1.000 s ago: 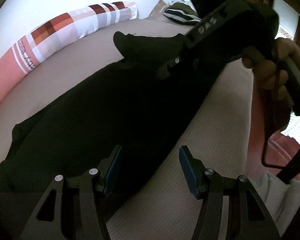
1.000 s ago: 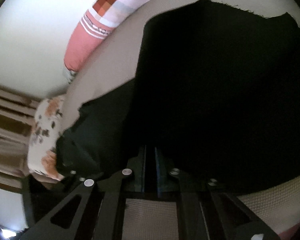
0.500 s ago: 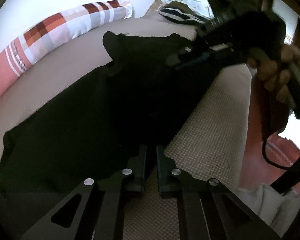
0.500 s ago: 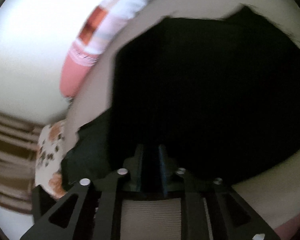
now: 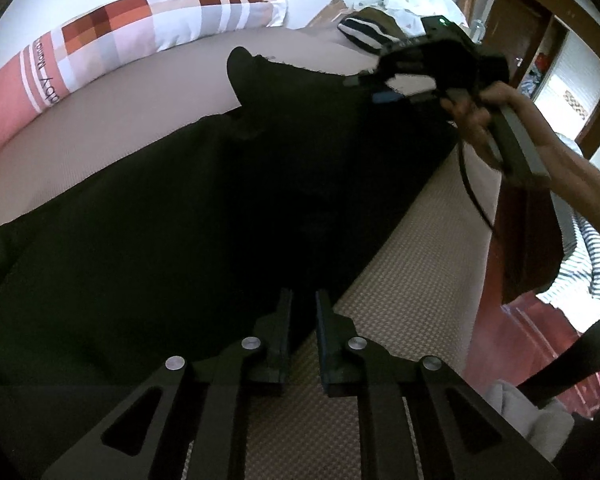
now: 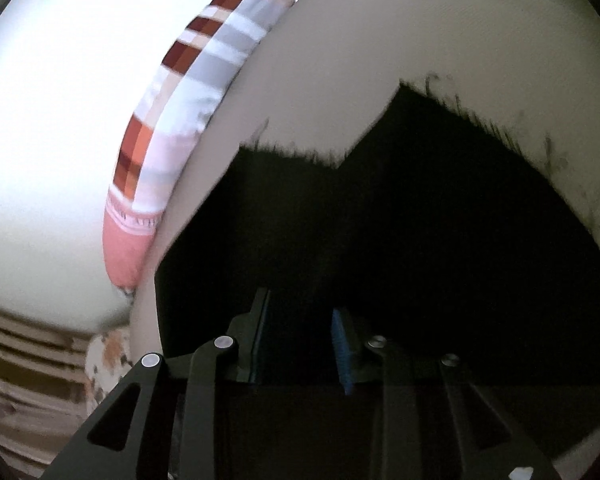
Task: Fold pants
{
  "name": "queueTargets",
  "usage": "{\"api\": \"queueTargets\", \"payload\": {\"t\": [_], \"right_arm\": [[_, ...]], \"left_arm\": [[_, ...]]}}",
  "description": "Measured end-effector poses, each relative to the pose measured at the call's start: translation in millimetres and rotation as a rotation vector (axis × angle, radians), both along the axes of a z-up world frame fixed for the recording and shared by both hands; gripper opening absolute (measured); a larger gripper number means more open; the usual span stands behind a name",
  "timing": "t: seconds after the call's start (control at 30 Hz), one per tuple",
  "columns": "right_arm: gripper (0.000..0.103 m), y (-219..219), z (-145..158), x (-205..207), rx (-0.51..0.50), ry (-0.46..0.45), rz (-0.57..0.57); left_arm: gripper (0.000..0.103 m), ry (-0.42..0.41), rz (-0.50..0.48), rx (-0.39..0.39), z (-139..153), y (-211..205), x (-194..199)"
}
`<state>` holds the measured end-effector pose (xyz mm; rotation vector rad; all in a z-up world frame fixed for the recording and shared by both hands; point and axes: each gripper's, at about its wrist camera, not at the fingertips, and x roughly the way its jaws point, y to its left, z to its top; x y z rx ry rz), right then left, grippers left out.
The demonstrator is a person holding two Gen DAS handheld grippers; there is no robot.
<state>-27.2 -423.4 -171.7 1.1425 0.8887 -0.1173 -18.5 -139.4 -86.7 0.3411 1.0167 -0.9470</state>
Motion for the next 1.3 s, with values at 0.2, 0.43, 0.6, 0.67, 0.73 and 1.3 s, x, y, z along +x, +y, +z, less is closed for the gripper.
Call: {"api": "queueTargets", "payload": {"t": [0.2,0.43,0.6,0.67,0.73,1.3], "right_arm": [[0.005,-19,12,6,-0.022,-0.017,-0.007],[0.004,-15,76,-53,-0.250,-0.036,-0.049],[0.004,-15,37,-97,-0.281,0.142,-0.086],[0.003,-18,21,-110,-0.239,0.168,-0.108],[0.003,-18,16,-114,-0.231,0.156,-0.118],[0.003,-26,18,-127,-0.245,0.207,-0.172]], "left_arm": [[0.015,0.011,0.004,0.008,-3,-2,2],[0.018,0.011,0.003,-0.005,-2,-1,5],[0.018,-0.008,-0.029,0.001,-5,-2,2],[0.018,-0.008,-0.046,0.004,-5,-2,2],[0.018,-0.006,-0.055,0.007,-5,-2,2],[0.022,0.007,-0.081,-0.015,-5,-6,2]]}}
